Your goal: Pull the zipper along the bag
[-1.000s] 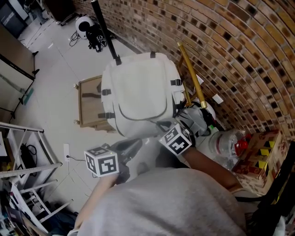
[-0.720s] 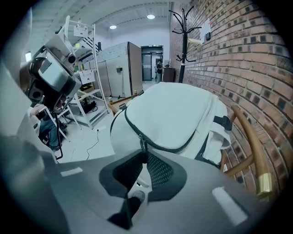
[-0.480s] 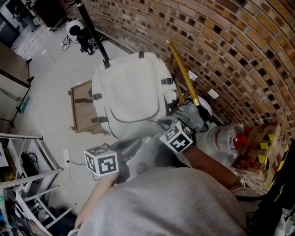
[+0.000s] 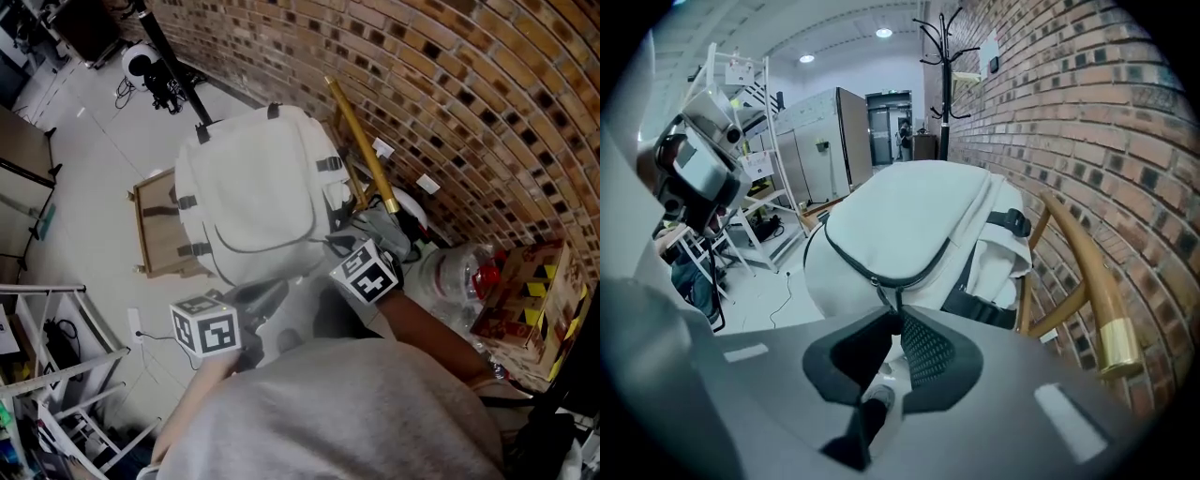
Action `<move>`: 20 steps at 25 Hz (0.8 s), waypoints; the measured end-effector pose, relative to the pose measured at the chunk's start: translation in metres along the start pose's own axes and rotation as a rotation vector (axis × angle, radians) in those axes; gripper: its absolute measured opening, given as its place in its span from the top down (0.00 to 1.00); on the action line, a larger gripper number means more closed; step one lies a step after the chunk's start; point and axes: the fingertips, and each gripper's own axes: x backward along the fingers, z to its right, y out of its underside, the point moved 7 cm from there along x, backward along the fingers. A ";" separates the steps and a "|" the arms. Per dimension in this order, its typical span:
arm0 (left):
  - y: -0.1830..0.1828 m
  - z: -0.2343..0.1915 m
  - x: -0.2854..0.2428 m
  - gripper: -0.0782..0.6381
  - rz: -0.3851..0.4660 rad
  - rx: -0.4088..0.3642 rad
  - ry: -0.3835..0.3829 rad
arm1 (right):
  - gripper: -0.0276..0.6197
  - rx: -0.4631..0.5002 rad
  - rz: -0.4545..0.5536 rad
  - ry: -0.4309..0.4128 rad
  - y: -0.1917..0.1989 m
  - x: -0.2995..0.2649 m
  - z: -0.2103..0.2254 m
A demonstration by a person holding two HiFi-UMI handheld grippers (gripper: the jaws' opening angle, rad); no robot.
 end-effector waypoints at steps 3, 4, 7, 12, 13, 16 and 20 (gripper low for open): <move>-0.005 0.000 -0.006 0.89 -0.007 -0.007 -0.001 | 0.91 -0.007 0.001 0.009 -0.001 0.002 0.008; -0.006 0.000 -0.008 0.89 -0.008 -0.007 0.001 | 0.91 -0.011 0.004 0.010 0.000 0.001 0.010; -0.008 -0.003 -0.013 0.89 -0.012 -0.004 0.007 | 0.91 -0.015 0.000 0.009 0.001 0.000 0.014; -0.014 -0.006 -0.022 0.89 -0.014 0.005 0.017 | 0.91 -0.037 -0.007 0.022 0.002 0.002 0.029; -0.016 -0.006 -0.023 0.89 -0.013 0.004 0.015 | 0.91 -0.035 -0.010 0.024 0.000 0.003 0.031; -0.020 -0.008 -0.024 0.89 -0.006 -0.002 0.005 | 0.91 -0.034 -0.027 0.045 -0.005 0.003 0.037; -0.025 -0.013 -0.021 0.89 0.009 0.002 -0.007 | 0.91 -0.046 -0.040 0.071 -0.009 -0.001 0.046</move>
